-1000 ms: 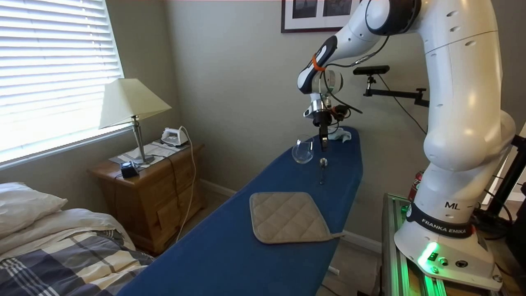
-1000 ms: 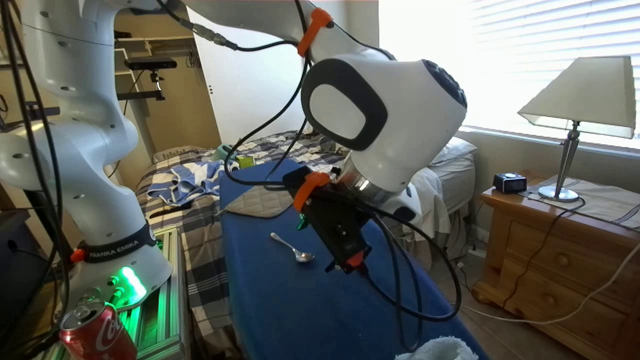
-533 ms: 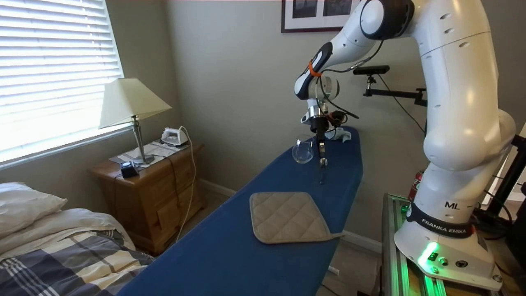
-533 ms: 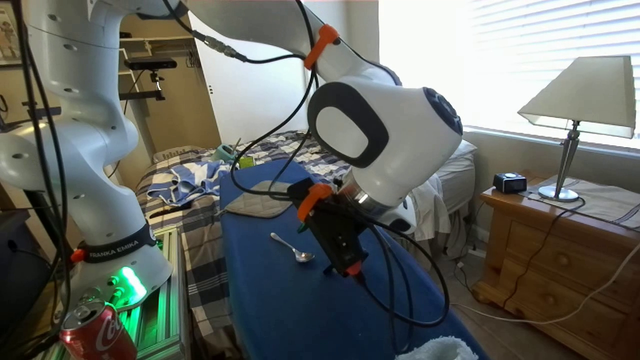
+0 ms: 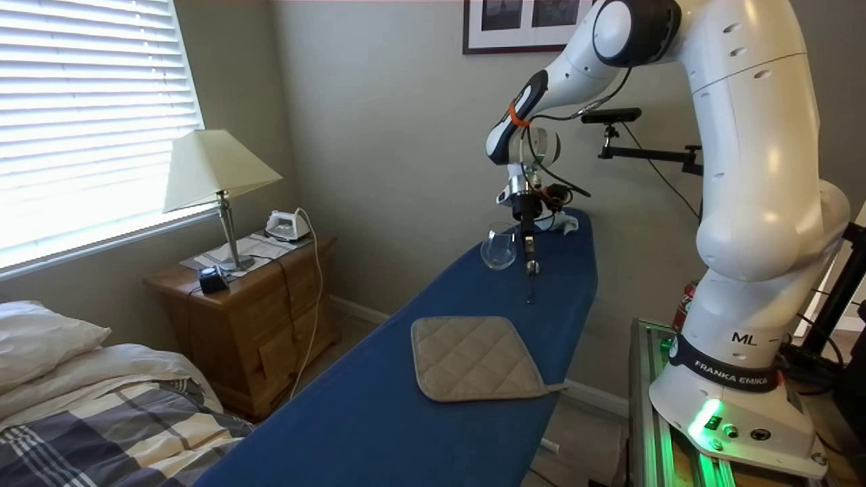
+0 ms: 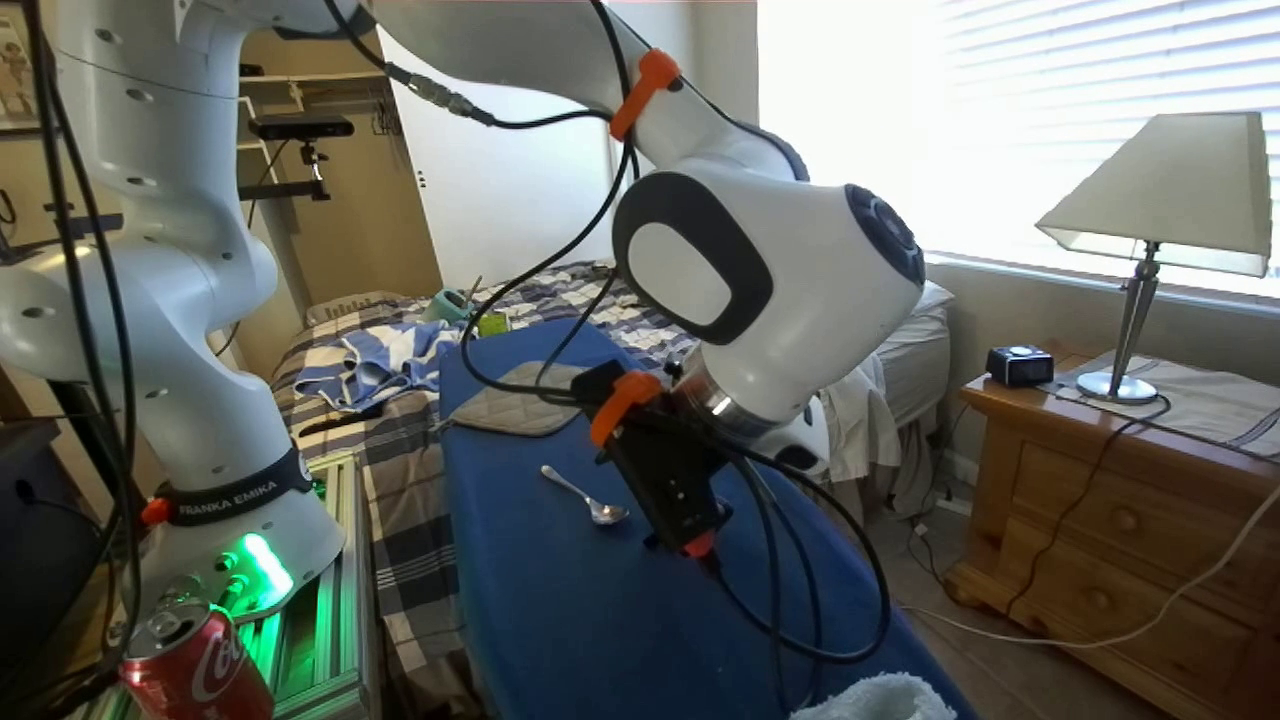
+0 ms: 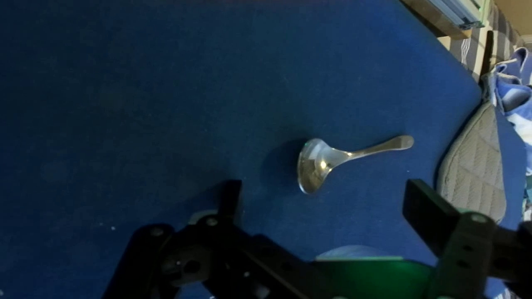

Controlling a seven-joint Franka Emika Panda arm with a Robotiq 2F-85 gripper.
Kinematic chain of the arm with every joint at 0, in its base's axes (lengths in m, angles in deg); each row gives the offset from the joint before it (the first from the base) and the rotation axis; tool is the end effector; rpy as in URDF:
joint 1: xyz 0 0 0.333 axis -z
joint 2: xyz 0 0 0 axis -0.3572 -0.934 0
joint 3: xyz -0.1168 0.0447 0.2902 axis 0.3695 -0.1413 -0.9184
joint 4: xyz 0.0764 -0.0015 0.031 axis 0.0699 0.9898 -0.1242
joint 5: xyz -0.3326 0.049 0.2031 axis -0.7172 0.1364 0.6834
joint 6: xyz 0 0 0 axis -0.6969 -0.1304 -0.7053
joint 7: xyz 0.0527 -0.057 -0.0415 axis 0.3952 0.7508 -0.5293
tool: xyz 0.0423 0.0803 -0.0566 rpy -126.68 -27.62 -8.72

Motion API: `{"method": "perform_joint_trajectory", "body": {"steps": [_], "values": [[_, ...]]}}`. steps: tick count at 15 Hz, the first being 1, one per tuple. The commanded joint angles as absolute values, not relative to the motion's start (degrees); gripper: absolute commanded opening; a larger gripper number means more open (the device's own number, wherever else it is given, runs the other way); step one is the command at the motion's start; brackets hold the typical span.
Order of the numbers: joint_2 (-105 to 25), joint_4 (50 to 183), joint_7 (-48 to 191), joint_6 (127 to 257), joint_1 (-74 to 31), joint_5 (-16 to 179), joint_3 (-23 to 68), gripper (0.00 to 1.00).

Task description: Put the spoon in the glass.

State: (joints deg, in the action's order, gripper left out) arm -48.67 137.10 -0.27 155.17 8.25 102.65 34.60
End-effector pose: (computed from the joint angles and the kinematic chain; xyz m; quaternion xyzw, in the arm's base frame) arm 0.3924 -0.3573 0.2219 -0.9363 -0.0982 0.1183 0.3156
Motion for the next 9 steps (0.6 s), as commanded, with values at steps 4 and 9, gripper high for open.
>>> {"method": "perform_joint_trajectory", "body": {"steps": [4, 9], "values": [[-48.35, 137.2, 0.43, 151.45, 9.3, 104.53, 33.83, 1.0], [-48.61, 137.99, 0.26, 152.08, 9.04, 103.81, 34.0, 0.69]]}}
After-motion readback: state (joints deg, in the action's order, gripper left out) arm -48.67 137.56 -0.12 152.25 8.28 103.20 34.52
